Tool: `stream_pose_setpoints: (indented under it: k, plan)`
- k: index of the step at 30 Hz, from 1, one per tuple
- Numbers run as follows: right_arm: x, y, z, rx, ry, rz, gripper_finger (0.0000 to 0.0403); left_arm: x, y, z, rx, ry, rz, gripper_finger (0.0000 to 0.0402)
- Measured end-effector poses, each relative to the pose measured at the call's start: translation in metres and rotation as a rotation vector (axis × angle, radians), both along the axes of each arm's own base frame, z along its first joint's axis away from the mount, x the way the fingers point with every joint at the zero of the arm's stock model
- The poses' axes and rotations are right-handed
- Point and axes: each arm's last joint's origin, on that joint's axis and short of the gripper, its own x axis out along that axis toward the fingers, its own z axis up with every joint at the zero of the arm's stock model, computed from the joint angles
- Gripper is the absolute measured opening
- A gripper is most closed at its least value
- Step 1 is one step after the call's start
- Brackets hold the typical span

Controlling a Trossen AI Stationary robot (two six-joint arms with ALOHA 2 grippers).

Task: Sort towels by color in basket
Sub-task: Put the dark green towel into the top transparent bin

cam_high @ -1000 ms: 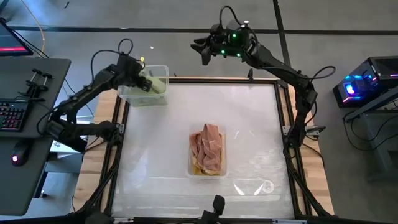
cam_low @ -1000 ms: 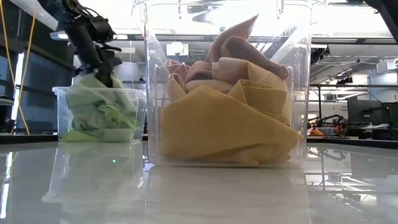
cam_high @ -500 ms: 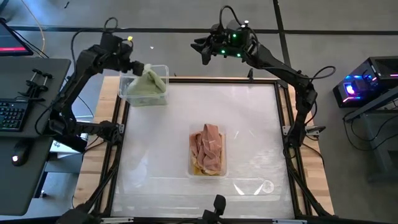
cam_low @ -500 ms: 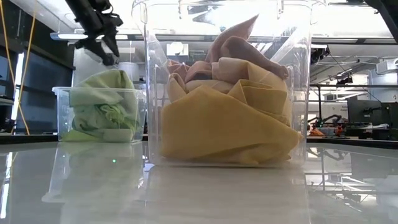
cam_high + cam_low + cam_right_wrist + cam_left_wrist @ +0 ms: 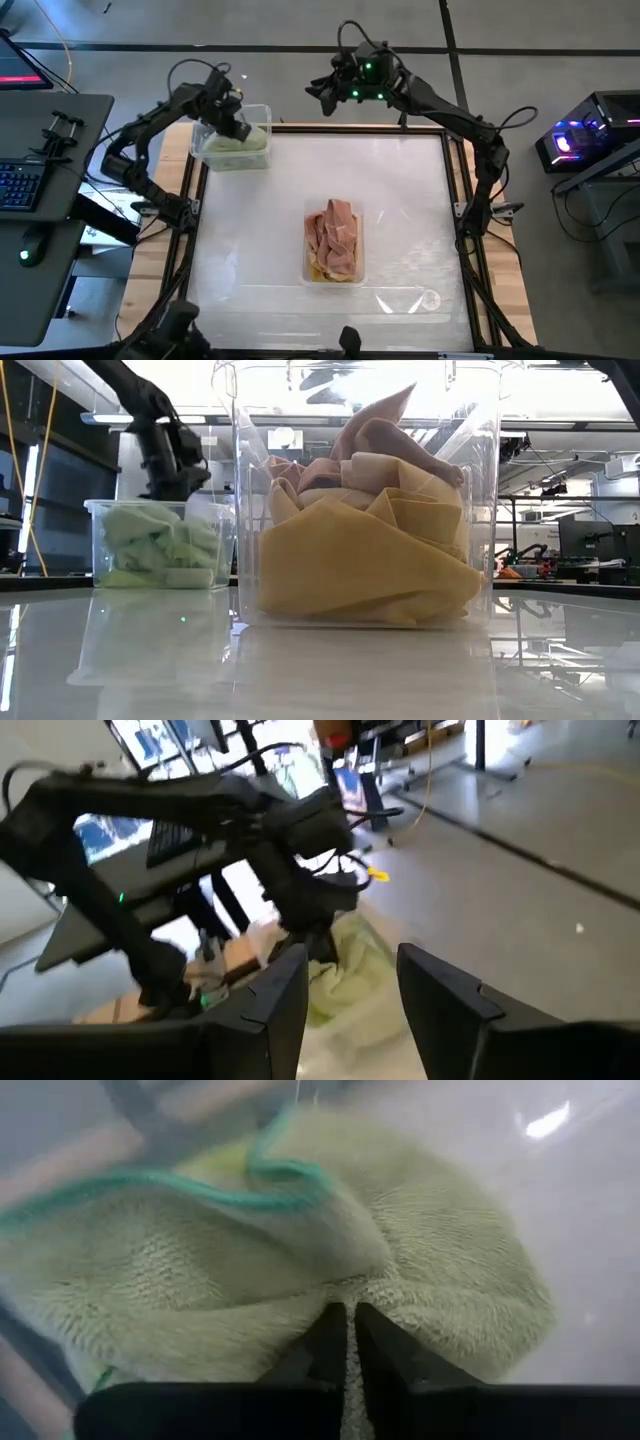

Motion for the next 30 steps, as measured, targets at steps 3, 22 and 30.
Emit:
stream_pose_setpoints:
  k: [3,22,30]
  plan:
    - [0.002,0.006,-0.003,0.003,0.034,0.020,0.0151,0.000,0.004,-0.010,-0.029,0.018,-0.012,0.0011]
    - [-0.001,0.001,-0.004,-0.048,0.065,-0.031,0.0151,-0.015,-0.029,0.067,0.026,0.003,-0.028,0.0076]
    - [-0.001,0.001,-0.004,-0.057,0.068,-0.028,0.0151,-0.009,-0.016,-0.002,-0.028,0.023,-0.003,0.0028]
